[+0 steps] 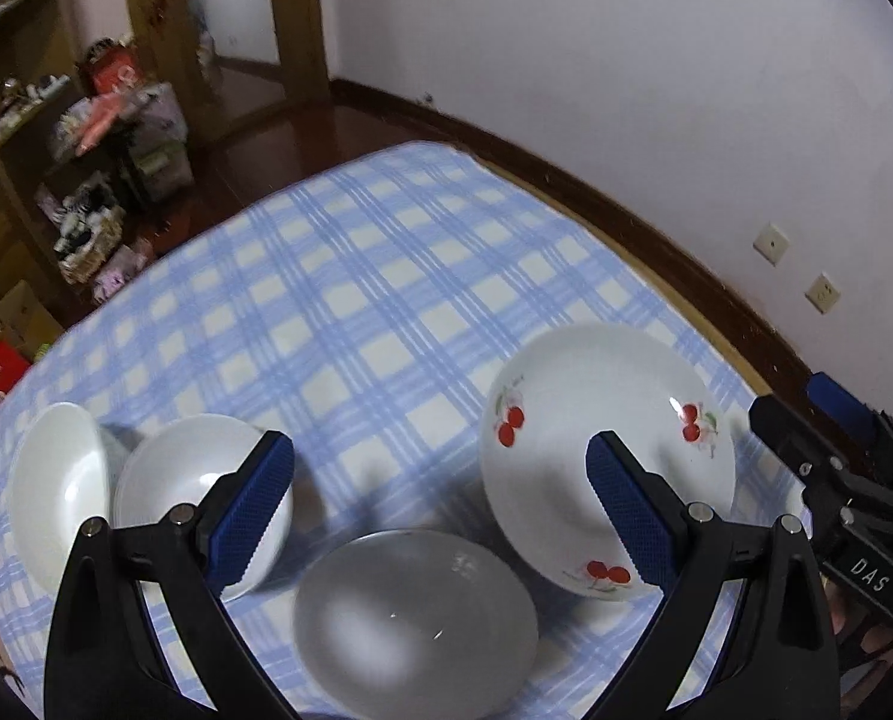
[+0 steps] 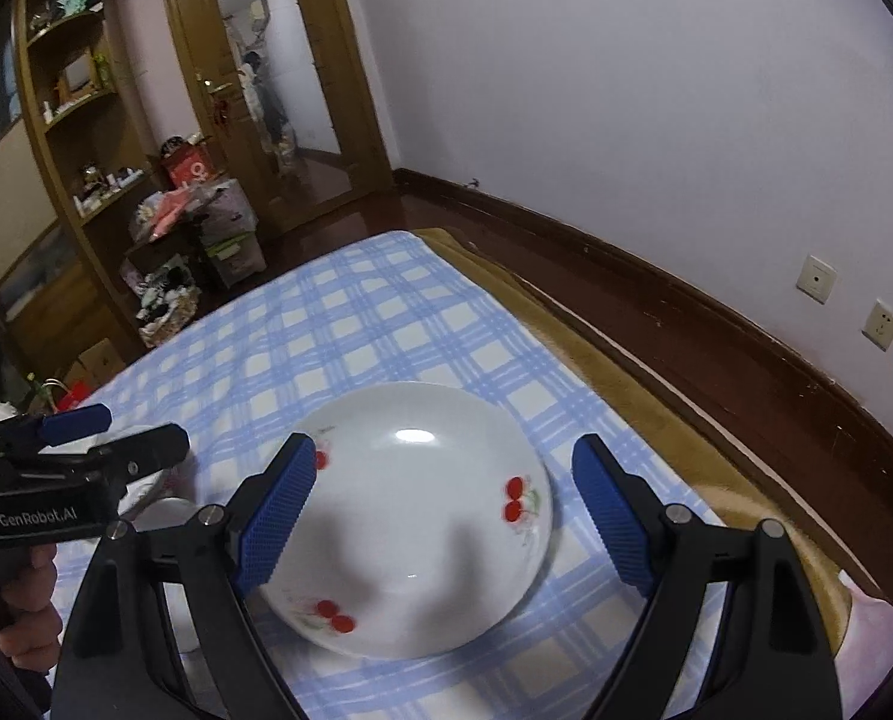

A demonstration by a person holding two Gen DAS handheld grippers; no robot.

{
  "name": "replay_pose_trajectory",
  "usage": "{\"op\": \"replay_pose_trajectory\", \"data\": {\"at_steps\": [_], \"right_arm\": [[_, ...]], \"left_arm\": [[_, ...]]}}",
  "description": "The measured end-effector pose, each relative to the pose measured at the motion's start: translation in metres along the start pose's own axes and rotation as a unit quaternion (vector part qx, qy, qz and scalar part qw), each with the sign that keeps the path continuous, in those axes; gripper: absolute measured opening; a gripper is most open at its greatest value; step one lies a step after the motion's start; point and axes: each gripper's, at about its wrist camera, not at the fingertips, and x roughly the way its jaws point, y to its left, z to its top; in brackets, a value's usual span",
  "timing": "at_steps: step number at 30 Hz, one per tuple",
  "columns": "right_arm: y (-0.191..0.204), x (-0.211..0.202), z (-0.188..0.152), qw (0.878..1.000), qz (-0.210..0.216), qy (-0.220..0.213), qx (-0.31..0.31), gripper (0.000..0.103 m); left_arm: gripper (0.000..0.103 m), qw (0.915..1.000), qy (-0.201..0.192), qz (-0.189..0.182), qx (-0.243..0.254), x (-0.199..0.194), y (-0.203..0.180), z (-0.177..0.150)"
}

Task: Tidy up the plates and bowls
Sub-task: 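Move both grippers to the other cherry plate and close on its rim, then lift the cherry plate off the cloth with both grippers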

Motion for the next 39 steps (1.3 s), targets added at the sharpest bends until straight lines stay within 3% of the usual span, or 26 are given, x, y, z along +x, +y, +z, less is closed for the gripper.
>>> {"op": "replay_pose_trajectory", "data": {"at_steps": [16, 23, 28, 31, 33, 35, 39], "right_arm": [[-0.032, 0.057, -0.025, 0.996, -0.028, 0.074, 0.037, 0.091], [-0.038, 0.067, -0.031, 0.994, -0.024, 0.09, 0.054, 0.091], [-0.032, 0.072, -0.033, 0.995, -0.037, 0.093, 0.028, 0.088], [-0.033, 0.077, -0.035, 0.994, -0.024, 0.104, 0.037, 0.077], [-0.034, 0.082, -0.037, 0.992, -0.018, 0.117, 0.045, 0.051], [-0.035, 0.089, -0.041, 0.989, -0.005, 0.135, 0.057, 0.034], [-0.038, 0.086, -0.039, 0.989, -0.013, 0.13, 0.064, 0.034]], "left_arm": [[0.097, 0.9952, 0.083, 0.012, 0.051, 0.071, -0.028, -0.009], [0.096, 0.995, 0.096, 0.007, 0.025, 0.086, -0.025, -0.012], [0.08, 0.9955, 0.093, 0.001, 0.016, 0.089, -0.024, -0.015], [0.065, 0.9962, 0.086, 0.0, 0.015, 0.087, -0.024, -0.017], [0.049, 0.9962, 0.086, -0.002, 0.012, 0.087, -0.024, -0.016], [0.037, 0.9958, 0.091, -0.014, 0.002, 0.087, -0.023, -0.014], [0.037, 0.9952, 0.094, -0.023, -0.015, 0.086, -0.024, -0.012]]}}
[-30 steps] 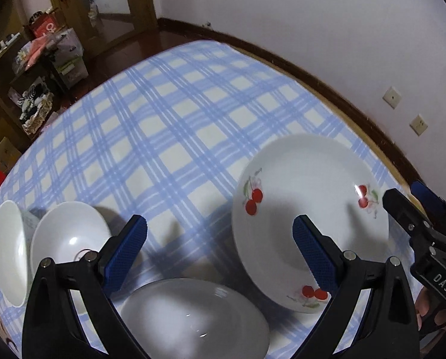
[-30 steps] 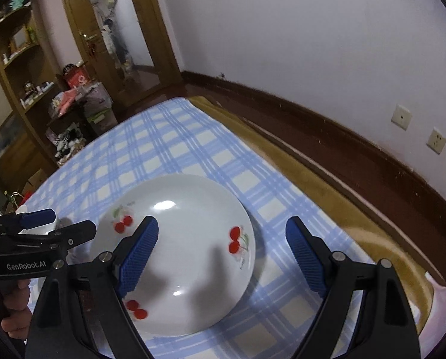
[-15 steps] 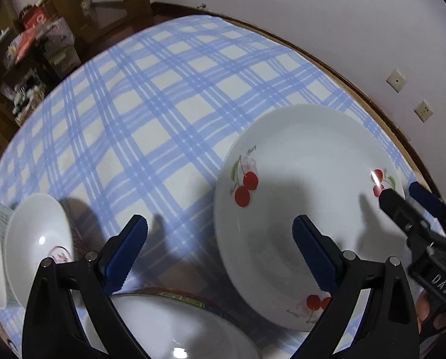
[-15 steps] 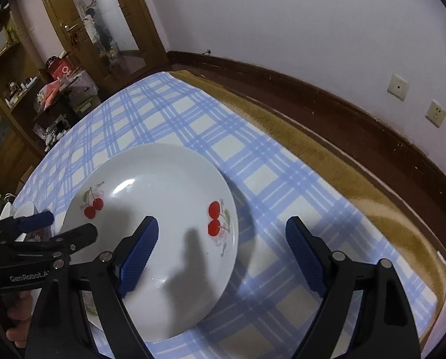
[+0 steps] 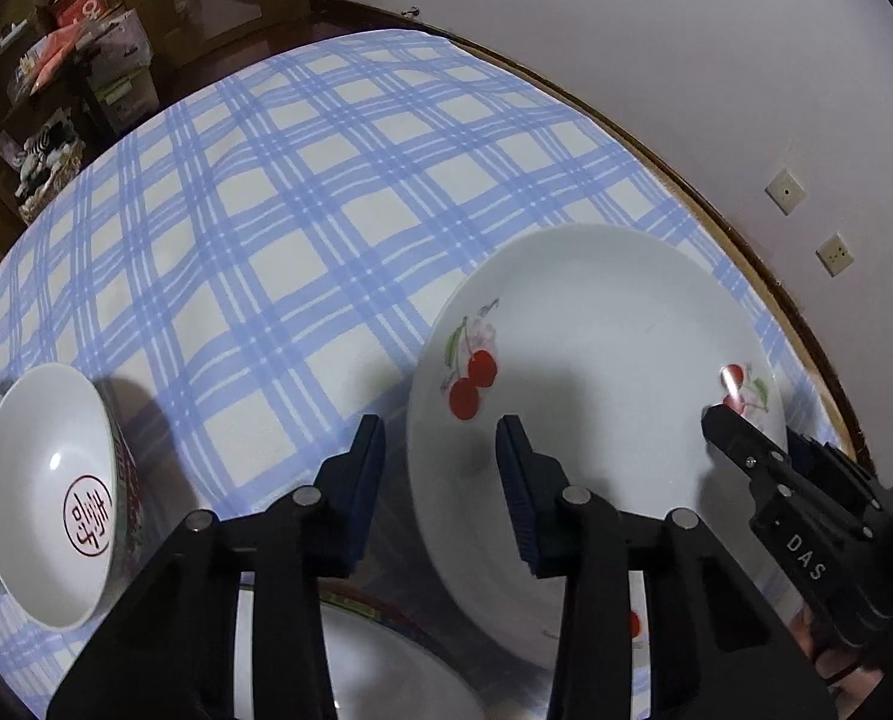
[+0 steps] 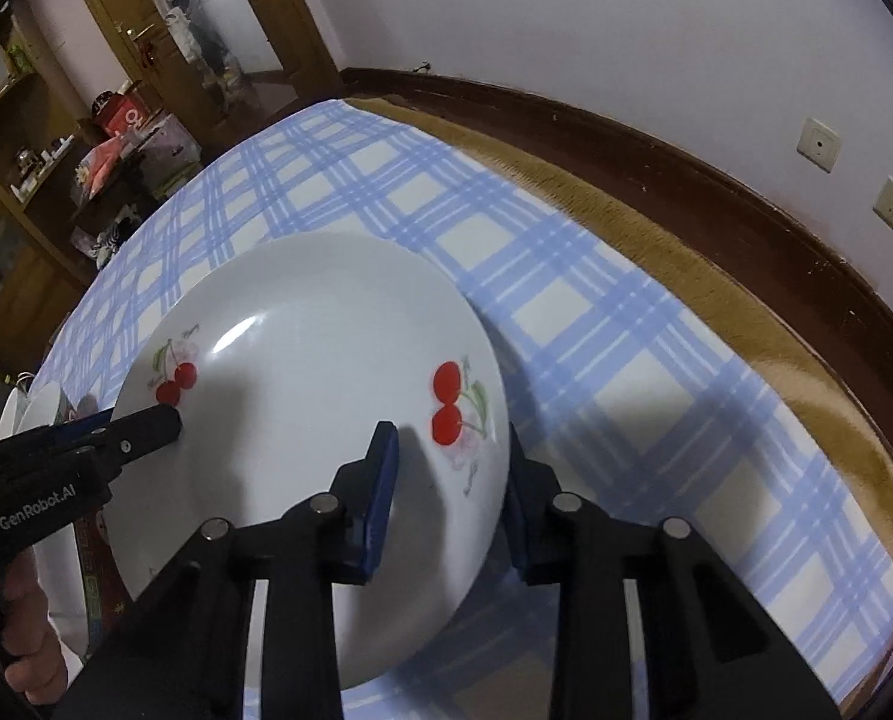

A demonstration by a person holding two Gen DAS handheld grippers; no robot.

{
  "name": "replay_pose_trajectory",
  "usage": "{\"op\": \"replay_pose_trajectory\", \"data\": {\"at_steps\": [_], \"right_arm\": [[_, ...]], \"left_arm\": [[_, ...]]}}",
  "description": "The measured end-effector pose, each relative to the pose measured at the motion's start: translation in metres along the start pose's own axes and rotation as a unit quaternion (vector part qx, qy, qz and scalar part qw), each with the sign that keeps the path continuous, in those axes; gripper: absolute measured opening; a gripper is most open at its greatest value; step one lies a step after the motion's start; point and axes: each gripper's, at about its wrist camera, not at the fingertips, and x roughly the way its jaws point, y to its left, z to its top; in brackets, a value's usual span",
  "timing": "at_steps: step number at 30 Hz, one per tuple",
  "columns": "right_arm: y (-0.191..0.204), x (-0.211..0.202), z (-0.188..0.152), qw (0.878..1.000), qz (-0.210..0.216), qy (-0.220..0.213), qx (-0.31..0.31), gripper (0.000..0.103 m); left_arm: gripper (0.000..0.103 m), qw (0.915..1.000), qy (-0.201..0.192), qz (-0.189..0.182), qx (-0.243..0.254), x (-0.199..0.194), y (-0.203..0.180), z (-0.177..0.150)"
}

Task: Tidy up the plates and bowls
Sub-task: 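Lift the cherry plate off the cloth with both grippers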

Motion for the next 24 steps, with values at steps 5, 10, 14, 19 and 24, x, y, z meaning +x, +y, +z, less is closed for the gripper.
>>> {"op": "replay_pose_trajectory", "data": {"at_steps": [5, 10, 14, 19, 24], "right_arm": [[0.0, -0.001, 0.0, 1.0, 0.007, 0.0, 0.0, 0.029], [-0.007, -0.003, 0.0, 1.0, 0.024, -0.003, 0.019, 0.023], [-0.012, -0.007, 0.001, 0.999, 0.039, -0.008, 0.03, 0.018], [-0.009, -0.021, 0.0, 0.999, 0.039, -0.029, 0.021, 0.015], [-0.005, -0.032, -0.002, 0.998, 0.04, -0.042, 0.007, 0.014]], "left_arm": [[0.026, 0.9997, 0.008, 0.016, 0.014, 0.002, -0.009, 0.001], [0.02, 0.9999, 0.011, 0.009, -0.007, -0.001, -0.002, 0.002], [0.018, 0.9999, 0.011, 0.001, -0.013, -0.004, 0.001, 0.002], [0.018, 0.9998, 0.0, -0.006, -0.021, -0.012, 0.002, -0.002], [0.018, 0.9997, -0.012, -0.003, -0.021, -0.022, 0.002, -0.003]]}}
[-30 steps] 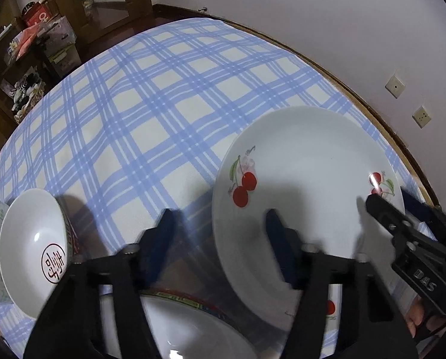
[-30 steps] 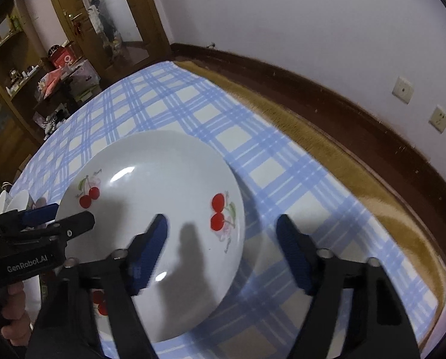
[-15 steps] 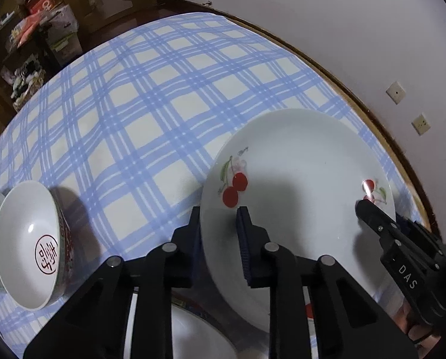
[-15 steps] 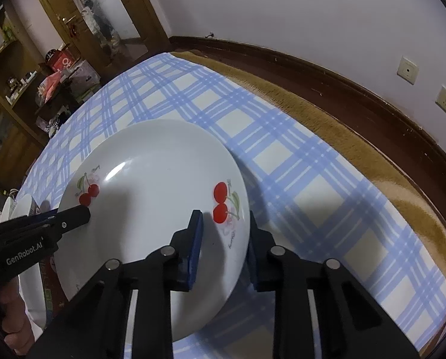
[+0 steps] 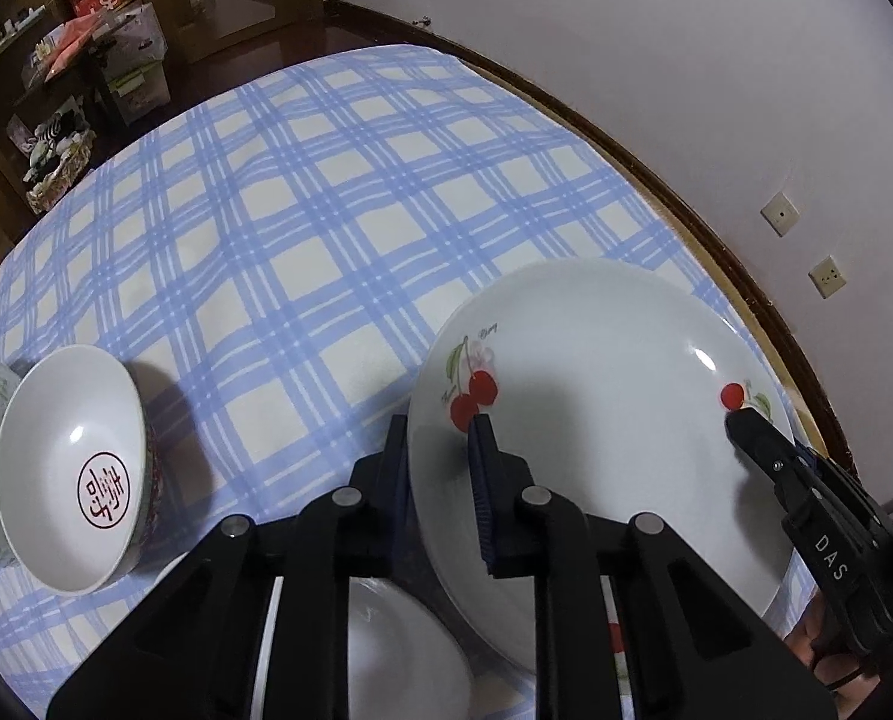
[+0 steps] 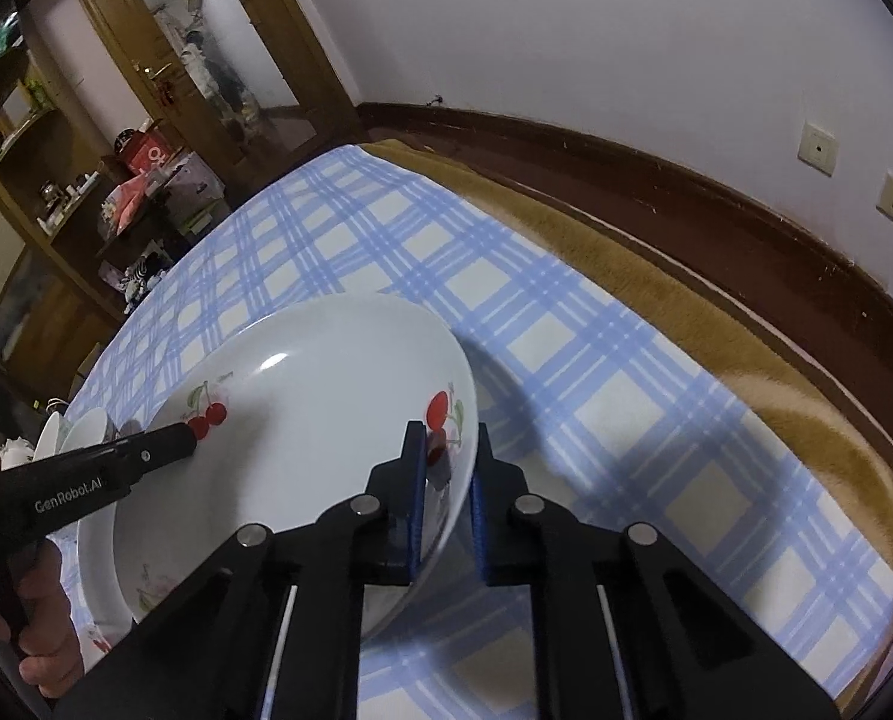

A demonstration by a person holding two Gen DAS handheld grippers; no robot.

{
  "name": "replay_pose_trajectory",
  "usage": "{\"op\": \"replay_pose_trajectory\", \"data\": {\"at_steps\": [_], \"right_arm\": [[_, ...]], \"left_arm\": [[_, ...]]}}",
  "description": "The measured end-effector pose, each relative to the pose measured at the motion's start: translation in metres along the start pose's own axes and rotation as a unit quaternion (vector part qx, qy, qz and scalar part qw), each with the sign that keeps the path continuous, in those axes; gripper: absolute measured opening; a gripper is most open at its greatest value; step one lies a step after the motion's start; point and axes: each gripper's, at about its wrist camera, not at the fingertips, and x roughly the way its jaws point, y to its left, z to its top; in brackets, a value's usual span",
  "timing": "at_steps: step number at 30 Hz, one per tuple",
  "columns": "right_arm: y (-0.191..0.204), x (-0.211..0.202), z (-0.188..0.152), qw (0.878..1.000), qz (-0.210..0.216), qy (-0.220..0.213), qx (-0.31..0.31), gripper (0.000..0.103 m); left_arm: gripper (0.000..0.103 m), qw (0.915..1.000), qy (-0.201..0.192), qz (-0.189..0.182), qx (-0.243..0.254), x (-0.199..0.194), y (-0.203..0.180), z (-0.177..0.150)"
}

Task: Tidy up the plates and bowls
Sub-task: 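Lift the cherry plate off the cloth with both grippers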

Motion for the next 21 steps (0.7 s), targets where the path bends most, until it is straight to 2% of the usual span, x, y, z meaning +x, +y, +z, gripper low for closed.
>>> {"op": "replay_pose_trajectory", "data": {"at_steps": [9, 13, 21], "right_arm": [[0.004, -0.014, -0.001, 1.0, 0.015, -0.021, 0.004, 0.013], [0.012, -0.026, -0.003, 0.999, 0.019, -0.037, -0.002, 0.013], [0.037, -0.059, -0.009, 0.997, 0.037, -0.062, -0.027, 0.013]], "left_arm": [[0.018, 0.9998, -0.019, -0.001, 0.001, -0.021, 0.002, -0.005], [0.018, 0.9994, -0.032, 0.014, 0.005, -0.039, 0.002, -0.009], [0.018, 0.9981, -0.058, 0.019, 0.004, -0.082, 0.014, -0.024]]}}
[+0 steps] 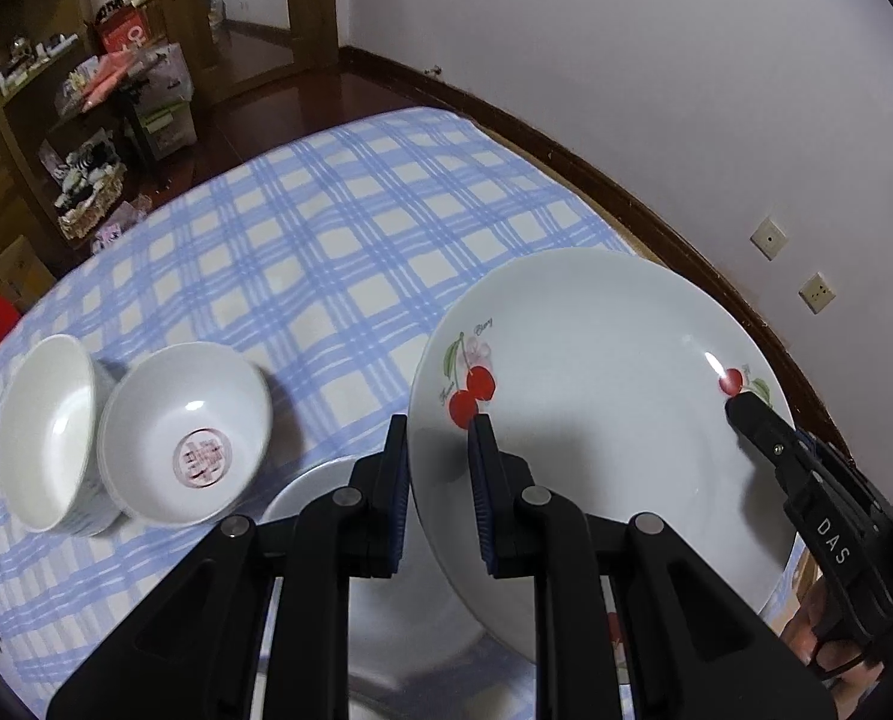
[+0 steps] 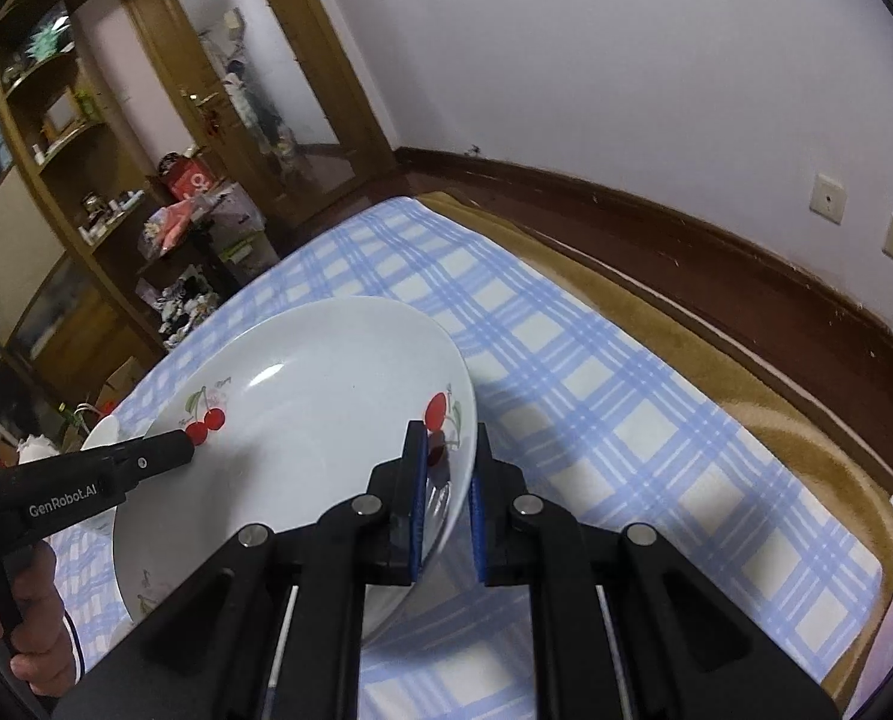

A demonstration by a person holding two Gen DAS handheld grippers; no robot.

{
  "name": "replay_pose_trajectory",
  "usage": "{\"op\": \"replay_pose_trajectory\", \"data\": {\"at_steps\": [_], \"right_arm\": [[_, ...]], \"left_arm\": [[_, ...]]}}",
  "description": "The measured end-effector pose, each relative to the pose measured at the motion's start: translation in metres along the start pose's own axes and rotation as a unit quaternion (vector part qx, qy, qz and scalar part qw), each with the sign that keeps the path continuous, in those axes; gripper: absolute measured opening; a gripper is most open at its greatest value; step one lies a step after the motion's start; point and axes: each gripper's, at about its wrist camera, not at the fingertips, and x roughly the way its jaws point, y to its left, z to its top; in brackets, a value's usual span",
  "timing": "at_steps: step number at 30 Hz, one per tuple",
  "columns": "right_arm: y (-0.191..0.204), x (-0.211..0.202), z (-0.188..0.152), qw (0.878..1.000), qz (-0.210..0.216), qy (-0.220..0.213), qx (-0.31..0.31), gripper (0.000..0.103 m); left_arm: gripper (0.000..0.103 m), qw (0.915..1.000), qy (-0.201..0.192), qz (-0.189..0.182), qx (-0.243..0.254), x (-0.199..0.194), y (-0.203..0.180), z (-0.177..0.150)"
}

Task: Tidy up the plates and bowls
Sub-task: 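Lift the cherry plate off the cloth with both grippers, then carry the cherry plate over the plate stack and lower it with both grippers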

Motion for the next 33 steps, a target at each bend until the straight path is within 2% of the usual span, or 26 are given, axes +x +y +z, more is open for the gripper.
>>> {"op": "replay_pose_trajectory", "data": {"at_steps": [4, 12, 21, 33], "right_arm": [[0.018, -0.018, -0.001, 1.0, 0.014, -0.014, -0.017, 0.013], [0.058, -0.047, -0.01, 0.998, 0.035, -0.021, -0.051, 0.013], [0.102, -0.084, -0.033, 0.995, 0.045, -0.027, -0.088, 0.013], [0.149, -0.115, -0.073, 0.989, 0.072, -0.027, -0.123, 0.014]], "left_arm": [[0.018, 0.9999, -0.015, 0.007, 0.004, -0.028, 0.01, -0.011], [0.018, 0.9987, -0.038, 0.025, -0.025, -0.077, 0.037, -0.039], [0.019, 0.9961, -0.053, 0.029, -0.064, -0.117, 0.067, -0.079], [0.019, 0.9921, -0.069, 0.059, -0.087, -0.163, 0.103, -0.131]]}}
